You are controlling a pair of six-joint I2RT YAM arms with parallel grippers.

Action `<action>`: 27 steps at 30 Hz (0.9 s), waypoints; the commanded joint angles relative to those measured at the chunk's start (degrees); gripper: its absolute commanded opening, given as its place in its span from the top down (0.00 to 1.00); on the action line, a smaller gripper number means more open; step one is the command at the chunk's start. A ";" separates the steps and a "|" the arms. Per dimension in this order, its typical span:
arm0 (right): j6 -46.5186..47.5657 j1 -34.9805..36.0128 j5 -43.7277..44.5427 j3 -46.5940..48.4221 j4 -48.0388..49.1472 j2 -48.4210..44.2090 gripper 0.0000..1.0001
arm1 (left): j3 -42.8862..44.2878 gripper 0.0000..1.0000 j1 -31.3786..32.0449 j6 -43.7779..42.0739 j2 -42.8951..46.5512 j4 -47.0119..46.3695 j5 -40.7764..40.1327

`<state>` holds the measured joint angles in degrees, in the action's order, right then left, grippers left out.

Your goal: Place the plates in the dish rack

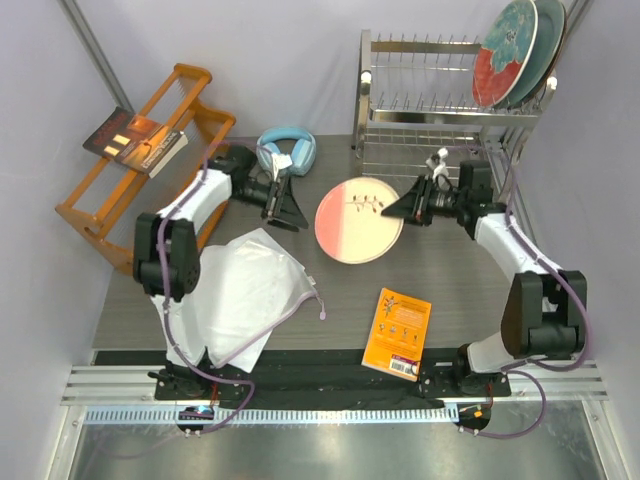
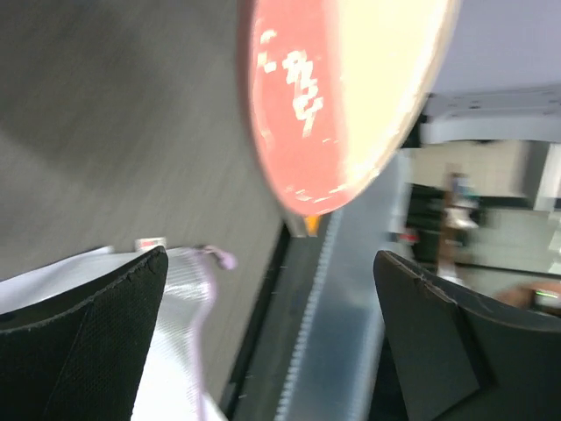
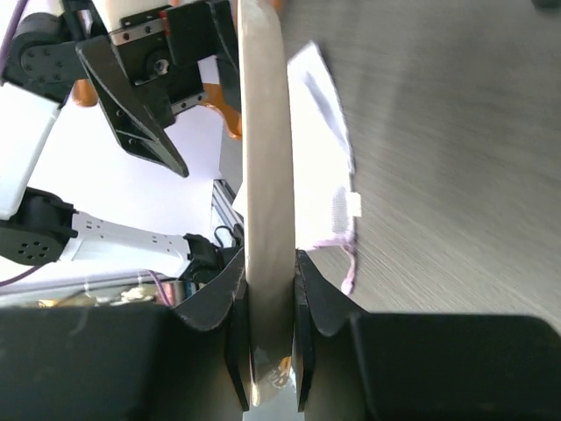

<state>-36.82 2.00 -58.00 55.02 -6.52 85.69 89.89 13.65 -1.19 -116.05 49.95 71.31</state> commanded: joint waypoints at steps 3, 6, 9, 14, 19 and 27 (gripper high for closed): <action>8.24 -0.07 -6.87 19.75 -12.27 -8.52 0.99 | 1.53 0.01 -0.20 -6.54 18.21 -2.80 -28.21; 11.85 -0.15 -5.99 32.82 -17.54 -7.21 0.99 | -3.48 0.01 -0.20 -3.92 24.98 -15.26 -43.23; 17.65 -2.17 -3.10 52.76 -25.45 -2.38 0.99 | -4.81 0.00 -0.11 -0.40 27.19 -20.93 -56.22; 21.07 -7.88 10.33 79.57 -27.84 6.76 0.99 | -0.16 0.00 0.50 5.84 25.35 -21.21 -68.75; 24.59 -8.15 26.34 84.82 -20.48 8.44 0.99 | 0.91 0.01 1.20 6.02 24.73 -19.37 -64.55; 30.48 -8.06 46.20 84.90 -11.42 9.76 0.99 | -3.57 0.01 2.08 8.75 25.78 -21.74 -61.20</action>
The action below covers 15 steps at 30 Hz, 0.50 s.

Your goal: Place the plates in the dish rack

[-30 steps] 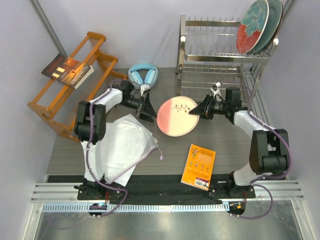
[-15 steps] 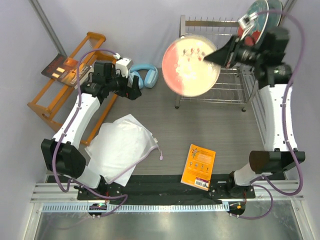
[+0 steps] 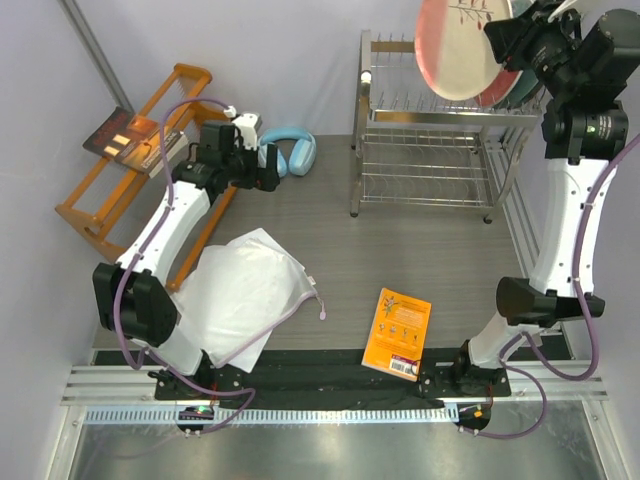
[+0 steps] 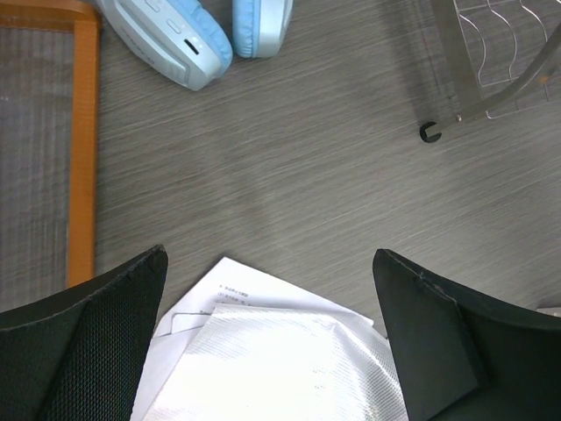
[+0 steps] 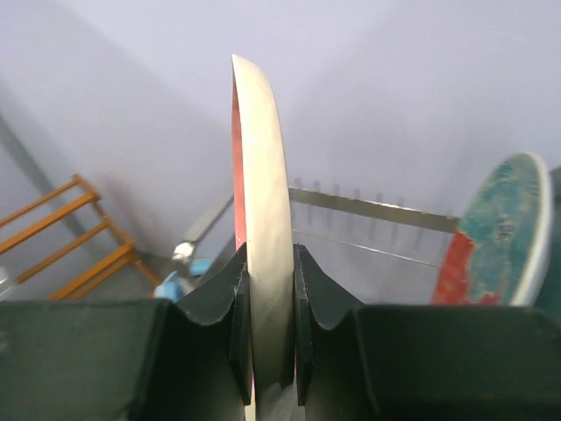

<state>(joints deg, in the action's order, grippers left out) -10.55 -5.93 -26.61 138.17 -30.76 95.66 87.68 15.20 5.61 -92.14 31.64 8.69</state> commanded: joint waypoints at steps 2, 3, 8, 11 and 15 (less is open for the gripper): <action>7.28 -0.13 18.60 1.40 14.15 0.05 0.99 | -2.25 0.01 0.62 2.13 1.79 -3.51 2.12; 8.25 -0.13 19.66 1.49 15.02 0.58 0.99 | -2.51 0.01 0.71 2.39 1.87 -3.60 2.30; 13.43 0.22 23.96 1.58 15.47 1.72 0.99 | -3.04 0.01 0.71 3.71 1.00 -3.95 4.31; 15.63 1.36 26.34 1.49 14.51 2.69 0.99 | -3.04 0.01 0.71 4.41 0.38 -4.30 5.46; 20.03 4.25 31.60 -0.09 14.15 3.31 0.99 | -2.86 0.01 0.71 5.03 -0.50 -4.65 6.78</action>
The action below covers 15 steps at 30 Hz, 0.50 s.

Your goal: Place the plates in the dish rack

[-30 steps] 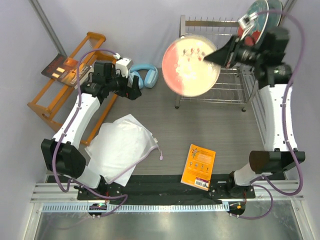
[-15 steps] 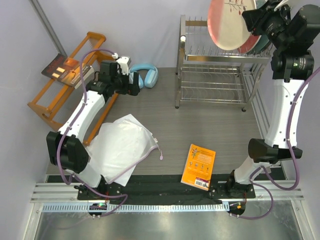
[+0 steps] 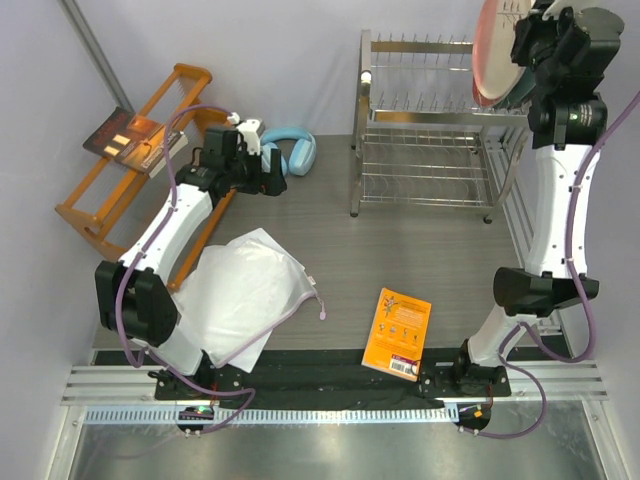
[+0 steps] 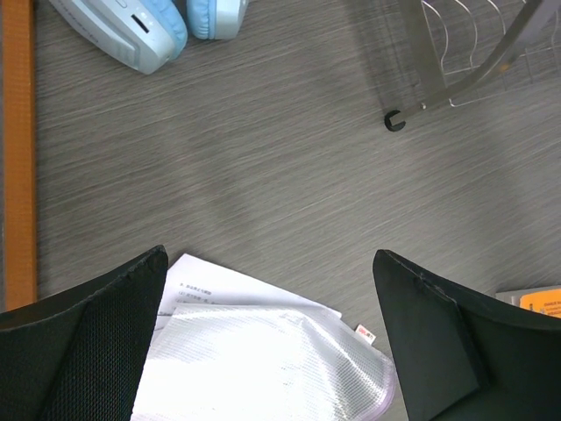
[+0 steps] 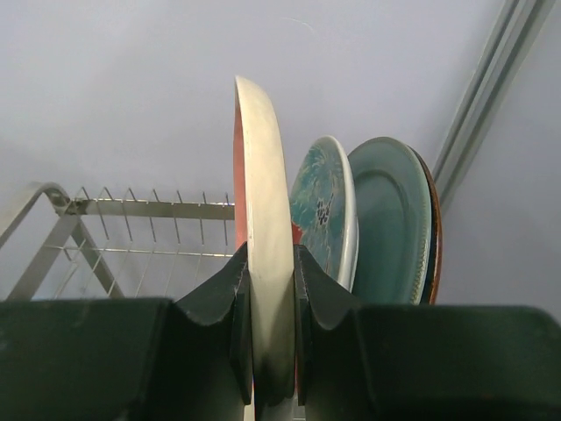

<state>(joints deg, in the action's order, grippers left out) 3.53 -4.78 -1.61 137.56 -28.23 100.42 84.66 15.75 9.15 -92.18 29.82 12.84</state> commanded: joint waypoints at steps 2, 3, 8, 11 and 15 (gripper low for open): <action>7.19 4.07 8.10 -0.01 11.62 -0.85 0.99 | 0.15 0.01 0.25 1.58 -0.72 -3.10 2.71; 7.80 4.68 9.15 -0.09 11.53 -0.49 0.99 | 0.15 0.01 0.16 1.58 -0.98 -3.02 2.89; 9.21 6.80 12.59 0.25 11.53 1.79 0.99 | 0.33 0.01 0.16 1.66 -1.69 -3.11 2.89; 9.13 6.89 14.00 0.96 12.40 3.11 0.99 | 0.68 0.00 0.16 1.66 -2.30 -3.02 2.98; 10.00 6.97 14.44 2.18 13.29 4.69 0.99 | 1.03 0.00 0.16 1.58 -3.09 -2.84 3.07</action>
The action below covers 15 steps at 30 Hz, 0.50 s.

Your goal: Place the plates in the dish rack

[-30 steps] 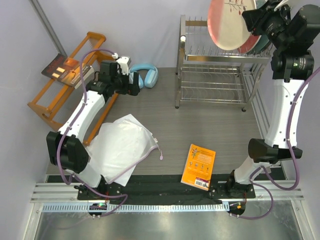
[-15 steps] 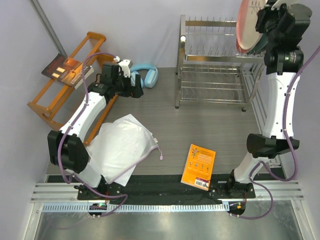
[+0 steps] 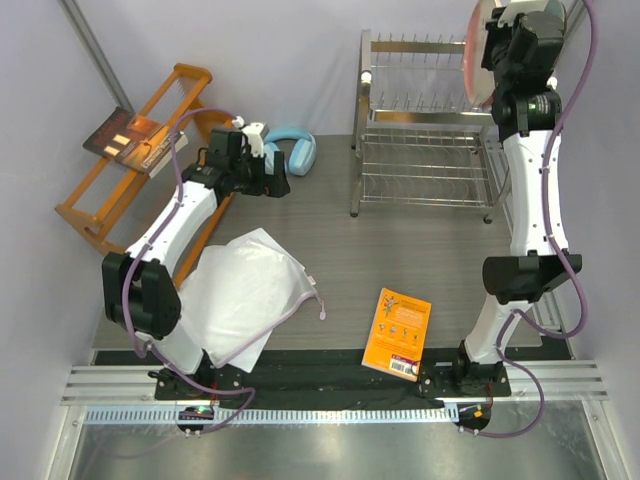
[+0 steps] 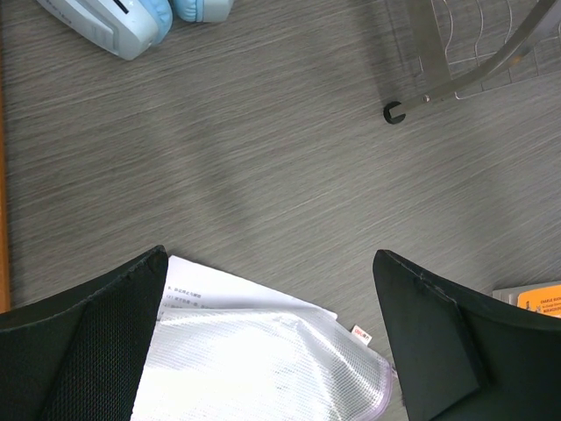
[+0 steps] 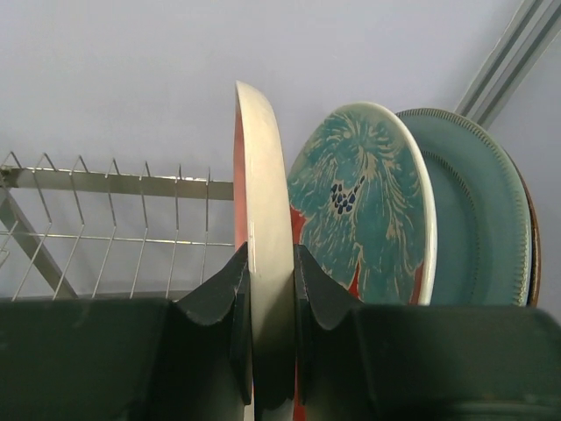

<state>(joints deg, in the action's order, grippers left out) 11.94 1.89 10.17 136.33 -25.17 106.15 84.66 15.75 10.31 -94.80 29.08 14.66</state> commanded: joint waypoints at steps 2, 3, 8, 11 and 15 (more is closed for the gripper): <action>1.85 0.22 3.36 3.94 10.58 -0.42 0.99 | 1.64 0.01 0.16 0.50 -1.26 -1.75 1.25; 1.77 0.31 3.71 4.03 10.75 -0.24 0.99 | 1.82 0.01 0.16 0.51 -1.43 -1.66 1.25; 1.76 0.39 5.04 3.94 12.07 0.46 0.99 | 2.79 0.00 0.16 0.68 -2.66 -1.48 1.43; 1.68 0.39 4.77 3.50 11.46 1.07 0.99 | 3.40 0.01 0.16 0.94 -3.45 -0.87 1.52; 0.97 0.57 3.27 2.02 9.88 1.96 0.99 | 3.40 0.01 0.16 1.65 -3.89 -0.87 1.69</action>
<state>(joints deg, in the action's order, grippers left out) 12.32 2.04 13.39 136.38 -23.53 109.19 85.54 15.75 10.63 -98.19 29.17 15.16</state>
